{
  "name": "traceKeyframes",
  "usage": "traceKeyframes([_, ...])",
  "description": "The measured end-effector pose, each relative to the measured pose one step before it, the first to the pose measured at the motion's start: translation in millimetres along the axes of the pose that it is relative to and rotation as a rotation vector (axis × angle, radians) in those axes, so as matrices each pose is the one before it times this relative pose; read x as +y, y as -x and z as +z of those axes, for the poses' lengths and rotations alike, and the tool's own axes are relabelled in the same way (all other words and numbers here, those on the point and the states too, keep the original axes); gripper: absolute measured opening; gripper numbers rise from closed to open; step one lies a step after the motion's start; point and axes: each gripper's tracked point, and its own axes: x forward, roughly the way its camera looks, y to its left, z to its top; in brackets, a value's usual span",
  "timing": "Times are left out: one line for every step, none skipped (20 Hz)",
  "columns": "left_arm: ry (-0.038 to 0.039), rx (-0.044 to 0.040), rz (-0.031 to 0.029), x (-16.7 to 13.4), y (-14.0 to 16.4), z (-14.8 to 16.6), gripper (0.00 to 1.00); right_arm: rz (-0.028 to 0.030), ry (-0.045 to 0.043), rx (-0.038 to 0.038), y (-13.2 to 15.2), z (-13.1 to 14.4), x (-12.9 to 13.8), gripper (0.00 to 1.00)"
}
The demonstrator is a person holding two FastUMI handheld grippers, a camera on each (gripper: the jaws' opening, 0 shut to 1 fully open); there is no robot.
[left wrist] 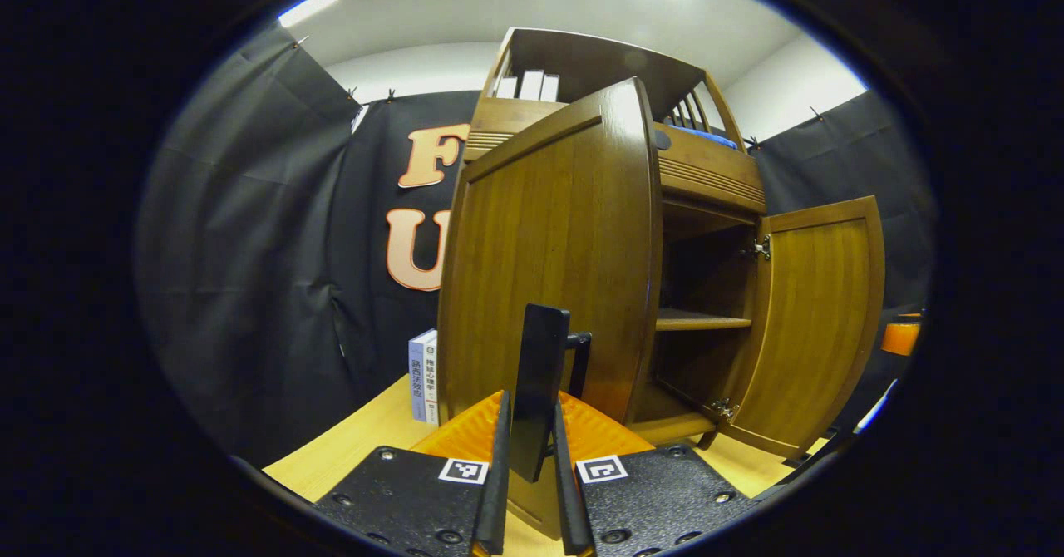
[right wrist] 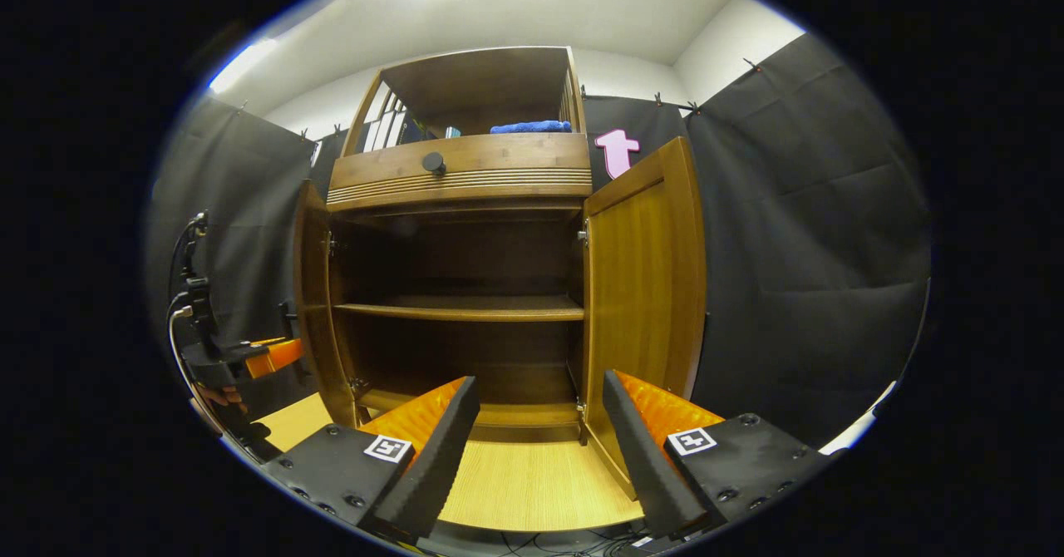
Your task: Open the right door of the double-door shoe cabinet with the right hand, and open the left door with the left hand.
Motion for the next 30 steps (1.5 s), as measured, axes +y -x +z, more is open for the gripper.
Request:
traceKeyframes([-0.01471,-0.00413,0.01419,5.07,0.07,0.99,0.25,0.00429,0.00011,-0.0009,-2.35,0.42,0.91,0.96])
traceKeyframes([-0.0118,-0.01084,0.01528,5.15,1.05,1.79,0.26,0.00318,0.00183,-0.00063,-2.8,0.98,0.46,0.97])
traceKeyframes([-0.00896,-0.01465,0.00918,3.95,0.08,3.99,0.27,0.00097,0.00091,-0.00073,-1.79,0.14,-0.47,0.97])
traceKeyframes([-0.00778,-0.01385,0.00664,2.87,-2.34,2.44,0.27,-0.00003,-0.00069,-0.00083,-1.5,0.11,-0.78,0.97])
traceKeyframes([-0.00484,-0.01217,0.006,3.23,-1.39,3.0,0.27,0.00062,-0.00235,-0.00017,-2.1,-0.87,-0.22,1.0])
traceKeyframes([-0.00715,-0.00904,0.00981,4.24,-0.98,1.76,0.27,0.00199,-0.00382,-0.00014,-0.91,-0.04,0.22,1.0])
traceKeyframes([-0.00757,-0.00522,0.01302,4.64,-1.76,0.35,0.27,0.00207,-0.00274,0.00106,-0.71,-0.25,-0.15,0.97])
traceKeyframes([-0.00638,-0.00075,0.01837,5.71,0.77,-0.43,0.27,0.00067,-0.0016,-0.0013,-1.16,-0.12,-0.44,0.97])
traceKeyframes([0.00228,0.00602,0.00596,2.74,0.72,-1.84,0.27,-0.00067,-0.00018,-0.00289,-1.01,0.83,-0.61,0.96])
traceKeyframes([0.00044,0.00066,0.01303,3.08,5.64,1.01,0.26,-0.00105,-0.00031,-0.00314,-0.37,0.46,-0.84,0.96])
traceKeyframes([-0.00954,0.00083,0.02962,8.38,-3.53,-3.34,0.27,-0.00051,-0.00104,-0.00029,-1.07,-0.31,-0.54,0.96])
traceKeyframes([-0.00637,0.00151,0.0148,7.32,0.68,1.85,0.14,-0.00125,-0.00031,0.00105,0.16,-1.59,0.47,0.97])
traceKeyframes([0.00504,0.00003,-0.00898,0.43,-2.3,0.73,0.15,-0.00147,-0.00023,0.00244,-1.31,-0.86,-0.76,0.97])
traceKeyframes([0.00682,0.00627,-0.01479,-1.87,0.23,-3.08,0.15,-0.00004,-0.0004,0.00127,-0.65,-0.08,-0.5,0.97])
traceKeyframes([0.00245,0.00134,-0.01615,-0.45,-0.33,0.44,0.15,0.00162,-0.00082,0.0001,-0.53,0.24,-0.16,0.97])
traceKeyframes([0.00134,0.0009,-0.02671,-1.81,-0.04,-0.72,0.16,0.0014,-0.00055,-0.00207,-1.46,0.52,0.46,1.0])
traceKeyframes([0.00367,0.00121,-0.02545,-0.11,0.27,0.24,0.29,0.00053,-0.0005,-0.00316,-0.56,0.51,0.14,0.97])
traceKeyframes([0.01368,0.00382,-0.0218,-0.59,-1.14,-1.29,0.22,0.00232,0.00082,-0.00153,-0.96,0.16,0.9,0.96])
traceKeyframes([0.01952,0.00204,-0.01907,-1.23,0.48,-0.11,0.28,0.0021,0.0018,0.00114,-1.48,0.93,0.15,1.0])
traceKeyframes([0.01911,0.00515,-0.02263,-3.03,-0.14,-1.39,0.18,0.00304,0.00199,0.00228,-1.05,-0.19,0.06,0.97])
traceKeyframes([0.01629,-0.00066,-0.02371,-4.34,-0.22,-0.72,0.28,0.00323,0.0007,0.00089,-0.35,-0.24,0.82,0.97])
traceKeyframes([0.01013,-0.00111,-0.02027,-1.41,1.55,1.36,0.29,0.00399,0.00021,-0.00125,0.43,1.54,1.27,0.97])
traceKeyframes([0.00856,-0.00456,-0.01798,-1.15,0.02,0.78,0.29,0.00302,0.00186,-0.00143,-0.21,0.64,0.68,0.97])
traceKeyframes([0.00555,0.00118,-0.01546,-1.99,0.19,-0.15,0.29,0.00171,0.00348,-0.00118,-0.12,0.4,0.69,0.97])
traceKeyframes([-0.00685,0.00161,-0.01523,-3.62,1.98,0.45,0.29,0.00087,0.00264,0.00061,-0.86,0.78,0.09,0.97])
traceKeyframes([-0.01831,-0.00554,0.00027,2.51,2.3,0.76,0.29,0.00058,0.00081,0.00258,-0.26,-0.71,0.21,0.97])
traceKeyframes([-0.01848,-0.00807,0.00356,3.2,2.15,1.39,0.27,0.00127,-0.00075,0.00184,-0.14,-1.18,0.37,0.97])
traceKeyframes([-0.0089,0.00132,0.00177,2.47,-0.59,-1.07,0.27,0.00387,-0.00217,0.00178,0.01,-0.73,1.35,0.97])
traceKeyframes([-0.00309,0.00905,0.00794,1.93,2.26,-1.61,0.27,0.00419,-0.00176,0.00258,0.45,-1.6,1.36,0.97])
traceKeyframes([-0.00229,0.01145,0.00428,-1.0,4.21,-1.18,0.27,0.00454,-0.00239,0.00266,-0.49,-1.4,2.03,0.97])
